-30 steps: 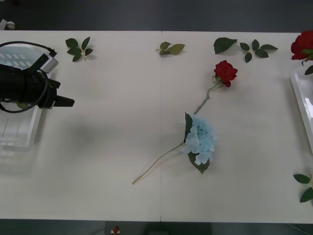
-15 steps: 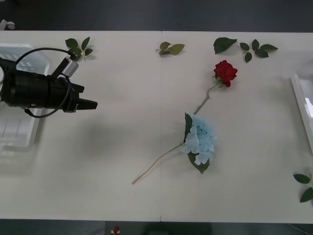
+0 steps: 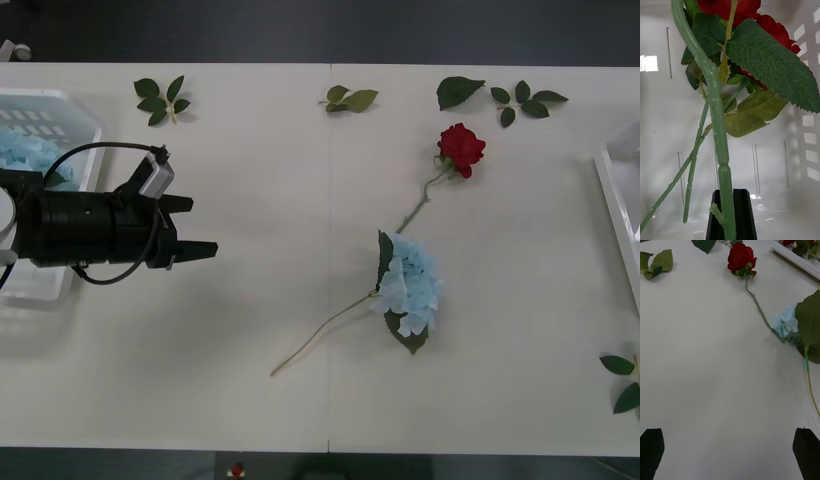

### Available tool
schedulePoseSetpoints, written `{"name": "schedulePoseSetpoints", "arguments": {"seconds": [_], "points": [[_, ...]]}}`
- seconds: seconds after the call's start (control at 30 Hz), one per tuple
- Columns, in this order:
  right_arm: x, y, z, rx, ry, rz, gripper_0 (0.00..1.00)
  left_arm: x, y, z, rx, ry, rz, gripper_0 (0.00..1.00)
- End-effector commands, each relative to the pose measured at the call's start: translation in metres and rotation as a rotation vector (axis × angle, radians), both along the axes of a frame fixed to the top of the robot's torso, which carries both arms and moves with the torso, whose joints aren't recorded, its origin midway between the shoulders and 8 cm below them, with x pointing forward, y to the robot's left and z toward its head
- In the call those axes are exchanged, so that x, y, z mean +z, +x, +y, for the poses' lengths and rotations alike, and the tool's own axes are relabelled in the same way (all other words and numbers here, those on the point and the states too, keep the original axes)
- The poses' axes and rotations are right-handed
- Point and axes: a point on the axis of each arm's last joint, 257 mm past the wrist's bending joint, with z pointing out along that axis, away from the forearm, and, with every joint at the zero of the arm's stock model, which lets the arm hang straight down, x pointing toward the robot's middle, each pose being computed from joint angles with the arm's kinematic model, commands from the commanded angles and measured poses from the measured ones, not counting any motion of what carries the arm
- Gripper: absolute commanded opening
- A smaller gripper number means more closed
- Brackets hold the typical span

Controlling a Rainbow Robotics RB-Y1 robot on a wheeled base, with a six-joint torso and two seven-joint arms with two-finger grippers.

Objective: Put the red flowers into the right box and the blue flowers into the left box

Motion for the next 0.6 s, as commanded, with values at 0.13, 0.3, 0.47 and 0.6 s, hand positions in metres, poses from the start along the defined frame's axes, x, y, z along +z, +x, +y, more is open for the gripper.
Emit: {"name": "schedulePoseSetpoints", "arguments": {"seconds": [0.13,0.3,0.47,0.6], "points": [[0.008,0.006,-0.007,-0.011,-0.02,-0.038,0.44,0.022,-0.004,-0.032,-0.017,-0.048,-0.109,1.0],[0.008,0.008,-0.005,-0.017,-0.004,-0.047,1.0,0.045,-0.006,-0.055,-0.01,-0.152,-0.129,1.0],[0.009,0.009,-0.003,-0.015,0.008,-0.054,1.0,0.073,-0.011,-0.062,-0.034,-0.203,-0.137,1.0],[0.01,0.012,0.004,-0.005,0.028,-0.063,1.0,0.083,-0.015,-0.063,-0.051,-0.221,-0.134,1.0]]}}
